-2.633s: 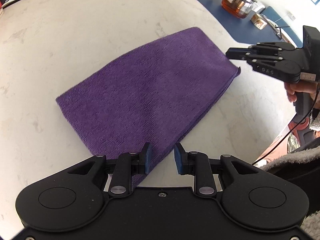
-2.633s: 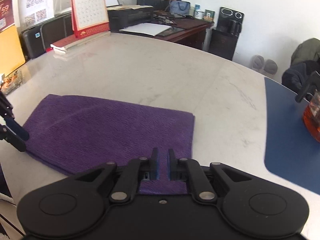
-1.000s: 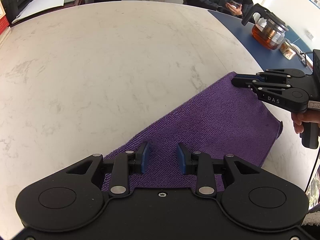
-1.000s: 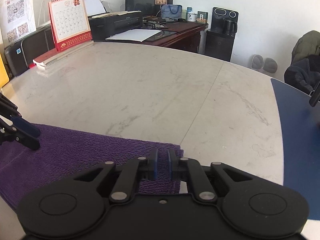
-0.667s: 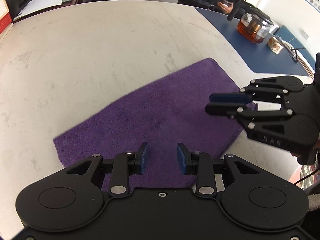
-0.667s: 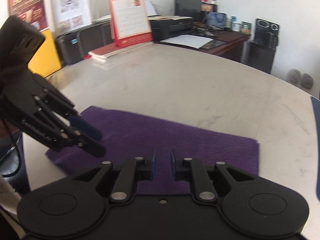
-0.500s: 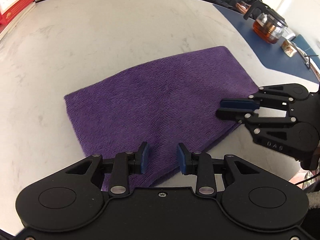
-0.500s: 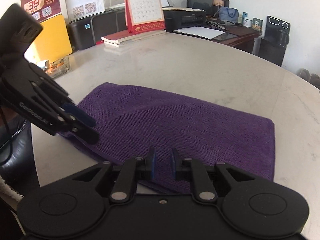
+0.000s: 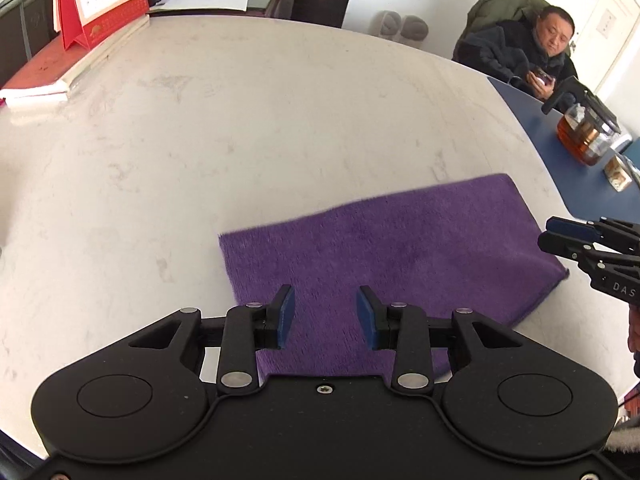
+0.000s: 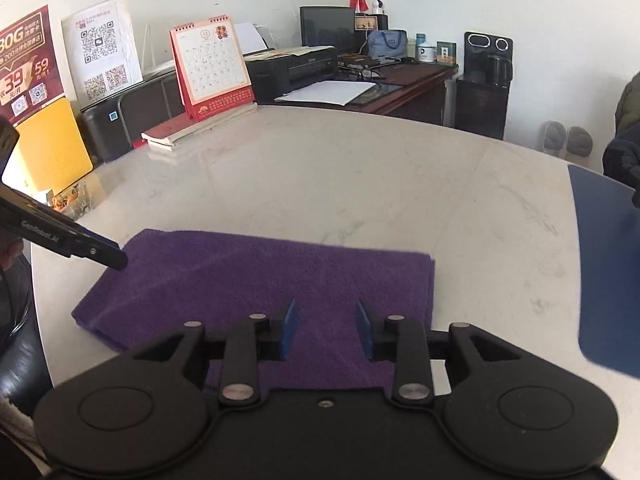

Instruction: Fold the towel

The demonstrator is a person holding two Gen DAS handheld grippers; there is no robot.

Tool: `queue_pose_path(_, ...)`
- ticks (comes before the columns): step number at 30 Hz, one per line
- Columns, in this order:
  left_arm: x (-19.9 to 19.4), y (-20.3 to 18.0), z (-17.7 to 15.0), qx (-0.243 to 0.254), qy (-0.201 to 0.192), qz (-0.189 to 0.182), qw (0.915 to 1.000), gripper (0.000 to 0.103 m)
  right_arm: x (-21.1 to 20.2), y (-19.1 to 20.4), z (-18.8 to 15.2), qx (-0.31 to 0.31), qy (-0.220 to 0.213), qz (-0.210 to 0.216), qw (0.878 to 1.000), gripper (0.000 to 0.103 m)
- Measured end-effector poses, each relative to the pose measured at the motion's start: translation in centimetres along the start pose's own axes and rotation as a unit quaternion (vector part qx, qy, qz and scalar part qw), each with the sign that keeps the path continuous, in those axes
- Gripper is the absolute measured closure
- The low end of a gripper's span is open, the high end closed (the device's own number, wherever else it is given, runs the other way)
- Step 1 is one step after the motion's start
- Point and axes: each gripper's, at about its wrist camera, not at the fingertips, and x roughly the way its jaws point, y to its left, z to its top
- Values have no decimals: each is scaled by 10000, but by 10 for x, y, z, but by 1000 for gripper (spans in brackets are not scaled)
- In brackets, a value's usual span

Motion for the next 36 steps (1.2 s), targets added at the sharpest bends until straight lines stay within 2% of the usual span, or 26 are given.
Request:
queue_pose_path(4,29,12,11,9,256,165,9995,70,35,12,4,-183,309,-126,9993,74)
queue_pose_path(6,31,16,13,-17,195,104,9998,70,48,15,-1,-190,549,-234,9980,74)
queue_pose_path(12,41,22,31,85,168,3,9998,70,53,17,5,-63,556,-399,9976,74)
queue_pose_path(29,95,32,115,611,32,-406,9973,70,95,-9,41,145,597,-887,9942,74)
queue_pose_path(36,105,30,128,731,-61,-512,9960,69,105,-20,49,207,593,-1000,9930,73)
